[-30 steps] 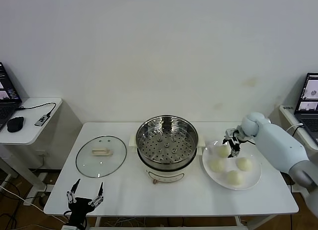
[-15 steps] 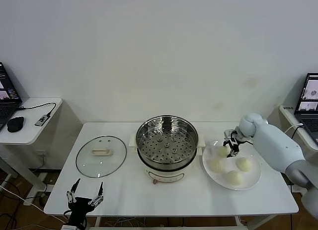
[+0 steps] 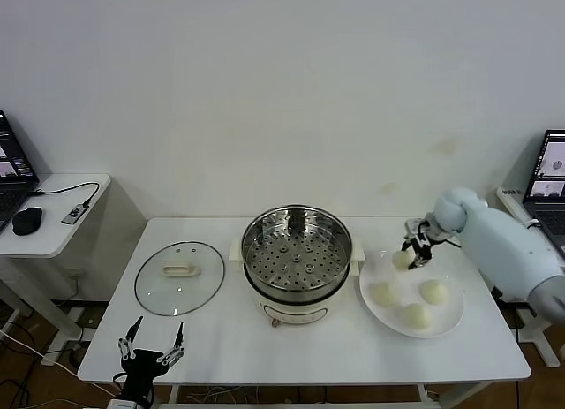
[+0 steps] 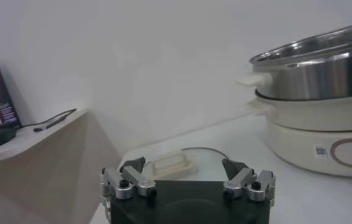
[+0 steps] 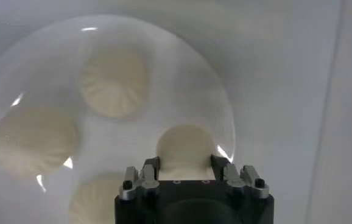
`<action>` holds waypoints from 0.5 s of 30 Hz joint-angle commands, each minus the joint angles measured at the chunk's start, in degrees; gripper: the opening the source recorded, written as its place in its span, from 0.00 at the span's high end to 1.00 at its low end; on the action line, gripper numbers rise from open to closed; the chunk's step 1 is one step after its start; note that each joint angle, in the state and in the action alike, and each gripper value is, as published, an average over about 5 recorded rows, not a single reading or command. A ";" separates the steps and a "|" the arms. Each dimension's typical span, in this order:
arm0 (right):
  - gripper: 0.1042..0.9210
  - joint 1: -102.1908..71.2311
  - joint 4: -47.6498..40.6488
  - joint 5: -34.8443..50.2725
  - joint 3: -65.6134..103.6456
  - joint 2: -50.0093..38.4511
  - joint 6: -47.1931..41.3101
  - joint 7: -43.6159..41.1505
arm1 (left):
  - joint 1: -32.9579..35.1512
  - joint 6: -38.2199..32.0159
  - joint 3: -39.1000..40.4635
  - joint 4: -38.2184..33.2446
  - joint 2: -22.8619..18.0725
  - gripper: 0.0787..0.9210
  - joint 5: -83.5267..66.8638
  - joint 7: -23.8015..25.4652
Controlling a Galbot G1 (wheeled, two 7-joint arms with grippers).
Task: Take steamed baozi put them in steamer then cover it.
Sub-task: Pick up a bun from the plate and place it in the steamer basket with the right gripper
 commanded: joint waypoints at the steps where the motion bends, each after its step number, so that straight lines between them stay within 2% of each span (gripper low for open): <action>1: 0.45 7.48 7.91 8.09 -5.37 -5.36 -1.05 -0.66 | -0.02 0.01 0.08 -0.01 0.05 0.12 -0.01 0.03; 7: 0.45 21.10 10.36 16.83 -14.46 -3.22 -0.91 -0.99 | -0.49 0.09 0.79 -0.02 0.29 0.12 -0.34 0.02; 15: 0.45 30.76 9.15 21.25 -22.75 5.00 2.53 0.09 | -0.20 -0.04 0.16 -0.41 0.86 0.12 -1.27 0.03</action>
